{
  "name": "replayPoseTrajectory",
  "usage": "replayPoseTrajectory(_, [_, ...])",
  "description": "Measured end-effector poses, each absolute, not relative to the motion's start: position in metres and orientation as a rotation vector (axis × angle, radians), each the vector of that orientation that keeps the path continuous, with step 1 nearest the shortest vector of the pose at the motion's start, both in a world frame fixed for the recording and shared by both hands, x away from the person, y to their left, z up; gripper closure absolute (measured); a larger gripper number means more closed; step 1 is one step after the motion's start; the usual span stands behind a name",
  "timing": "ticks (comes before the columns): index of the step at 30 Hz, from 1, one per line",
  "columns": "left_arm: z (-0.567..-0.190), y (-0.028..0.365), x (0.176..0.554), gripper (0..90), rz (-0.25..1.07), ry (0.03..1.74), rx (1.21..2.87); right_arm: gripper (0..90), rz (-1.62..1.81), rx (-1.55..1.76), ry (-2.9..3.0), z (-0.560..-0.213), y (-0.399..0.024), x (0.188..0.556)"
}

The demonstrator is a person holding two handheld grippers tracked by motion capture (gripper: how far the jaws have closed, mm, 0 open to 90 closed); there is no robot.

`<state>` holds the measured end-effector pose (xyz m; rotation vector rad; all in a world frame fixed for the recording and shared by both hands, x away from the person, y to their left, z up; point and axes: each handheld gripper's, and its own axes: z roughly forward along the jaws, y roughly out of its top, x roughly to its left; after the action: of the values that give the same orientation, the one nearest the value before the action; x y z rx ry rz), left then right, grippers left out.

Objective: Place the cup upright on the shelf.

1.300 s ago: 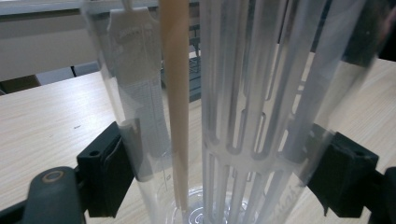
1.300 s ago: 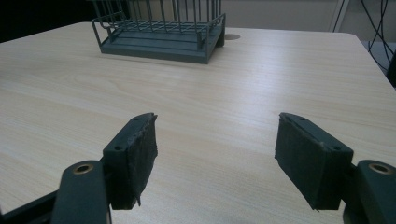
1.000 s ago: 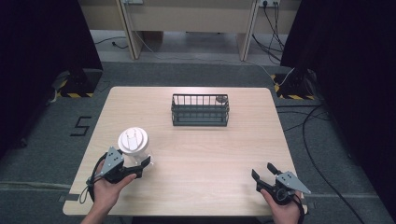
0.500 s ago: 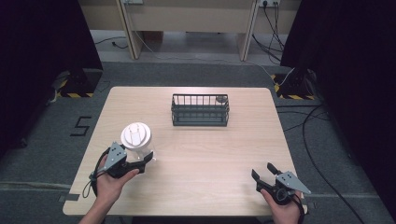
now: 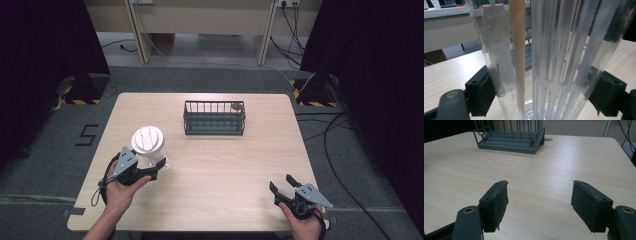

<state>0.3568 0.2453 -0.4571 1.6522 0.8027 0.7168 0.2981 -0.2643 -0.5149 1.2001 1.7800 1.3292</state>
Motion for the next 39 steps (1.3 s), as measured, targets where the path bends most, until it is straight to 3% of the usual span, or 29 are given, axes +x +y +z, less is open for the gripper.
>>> replayPoseTrajectory(39, [-0.44, 0.222, 0.387, 17.8, 0.717, 0.759, 1.648, 30.2, 1.33, 1.197, 1.788, -0.515, -0.265, 0.298])
